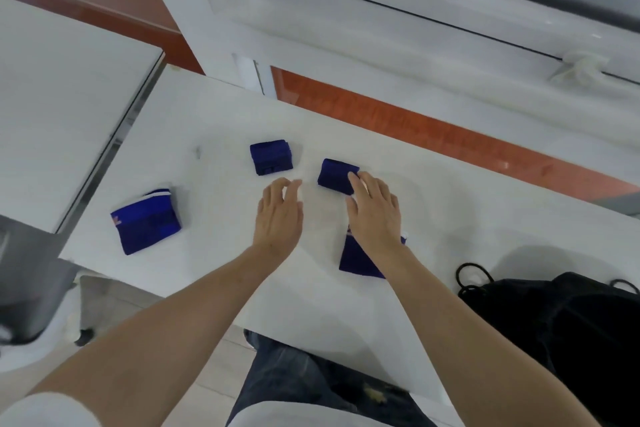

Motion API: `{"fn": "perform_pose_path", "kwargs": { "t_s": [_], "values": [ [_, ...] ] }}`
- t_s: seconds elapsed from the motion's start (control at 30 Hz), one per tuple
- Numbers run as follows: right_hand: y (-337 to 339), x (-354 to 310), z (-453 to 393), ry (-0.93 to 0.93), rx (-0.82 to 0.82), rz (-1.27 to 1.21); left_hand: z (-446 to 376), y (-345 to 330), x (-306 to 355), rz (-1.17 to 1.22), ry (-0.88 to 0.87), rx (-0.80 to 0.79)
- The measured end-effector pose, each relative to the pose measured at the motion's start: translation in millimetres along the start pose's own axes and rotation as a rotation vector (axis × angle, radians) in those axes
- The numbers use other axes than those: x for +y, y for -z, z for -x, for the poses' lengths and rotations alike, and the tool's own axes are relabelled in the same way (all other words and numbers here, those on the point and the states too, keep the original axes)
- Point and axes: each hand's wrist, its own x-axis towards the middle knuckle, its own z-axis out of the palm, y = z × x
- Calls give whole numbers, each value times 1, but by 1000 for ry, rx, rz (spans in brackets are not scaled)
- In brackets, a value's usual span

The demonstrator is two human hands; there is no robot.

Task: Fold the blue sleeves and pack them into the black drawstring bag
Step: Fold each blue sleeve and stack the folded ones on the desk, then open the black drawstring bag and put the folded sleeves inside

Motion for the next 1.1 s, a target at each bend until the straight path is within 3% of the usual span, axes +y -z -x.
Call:
{"fn": "perform_pose_path", "kwargs": {
  "t_s": [0.2, 0.4, 0.73, 0.9, 1.0, 1.1],
  "values": [
    [0, -29, -52, -79, -115, -44, -58, 30, -53, -49, 53, -10],
    [-23, -46, -56, -132, -165, -150, -104, 37, -82, -132, 50, -229],
    [-35, -73, -37, -157, -114, -150, -104, 31, -91, -142, -113, -221],
    [-32, -90, -28, -212, -141, -44, -87, 38, -95, -162, -144, -302],
    [-26, -99, -21, -234, -173, -220, -81, 47, -105, -52, -126, -393],
    [-13, -103, -5, -269, -85, -391, -74, 61, -107, 83, -119, -429]
  ]
}}
